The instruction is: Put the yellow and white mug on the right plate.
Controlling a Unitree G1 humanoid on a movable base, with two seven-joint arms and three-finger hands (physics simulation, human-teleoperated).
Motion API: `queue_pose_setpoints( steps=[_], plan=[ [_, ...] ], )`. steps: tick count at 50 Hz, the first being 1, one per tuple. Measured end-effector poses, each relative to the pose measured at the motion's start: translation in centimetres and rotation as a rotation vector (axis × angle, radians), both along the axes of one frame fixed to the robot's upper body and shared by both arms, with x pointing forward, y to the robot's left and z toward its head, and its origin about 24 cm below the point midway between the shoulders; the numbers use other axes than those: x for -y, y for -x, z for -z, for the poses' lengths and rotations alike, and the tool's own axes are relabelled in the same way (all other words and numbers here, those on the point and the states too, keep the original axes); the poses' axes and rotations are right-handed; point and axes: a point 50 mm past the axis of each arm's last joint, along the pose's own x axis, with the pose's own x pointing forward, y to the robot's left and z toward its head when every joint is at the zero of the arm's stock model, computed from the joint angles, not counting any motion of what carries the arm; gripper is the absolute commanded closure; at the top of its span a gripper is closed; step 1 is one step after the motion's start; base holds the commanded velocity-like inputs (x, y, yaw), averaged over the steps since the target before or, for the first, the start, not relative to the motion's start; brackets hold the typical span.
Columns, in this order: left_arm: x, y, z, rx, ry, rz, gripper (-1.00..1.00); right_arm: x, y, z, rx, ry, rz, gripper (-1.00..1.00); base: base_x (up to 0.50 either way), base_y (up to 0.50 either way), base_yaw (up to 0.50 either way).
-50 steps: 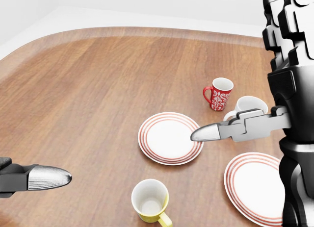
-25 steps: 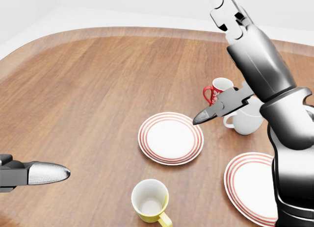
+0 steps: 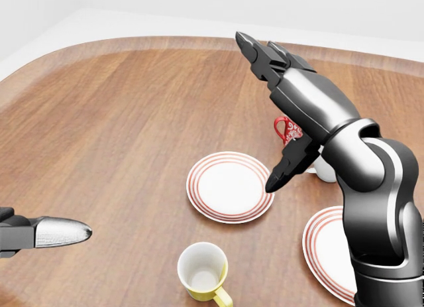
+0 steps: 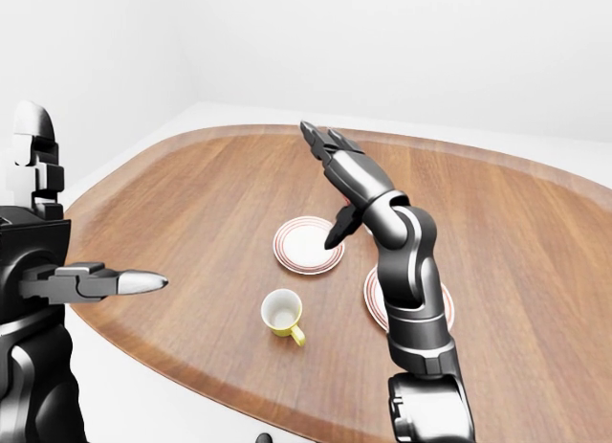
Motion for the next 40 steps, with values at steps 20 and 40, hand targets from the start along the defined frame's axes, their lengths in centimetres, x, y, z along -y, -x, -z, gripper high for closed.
queue_pose_setpoints(
  steps=[20, 40],
  plan=[
    [-0.6, -0.3, 0.0, -0.008, -0.003, -0.018, -1.0, -2.2, 0.4, 1.6, -0.088, -0.016, -0.098, -1.0, 0.0, 0.0, 0.0],
    [-0.7, -0.3, -0.1, -0.004, -0.001, -0.018, -1.0, -3.9, 0.4, 5.2, -0.194, -0.088, -0.122, -1.0, 0.0, 0.0, 0.0]
  ],
)
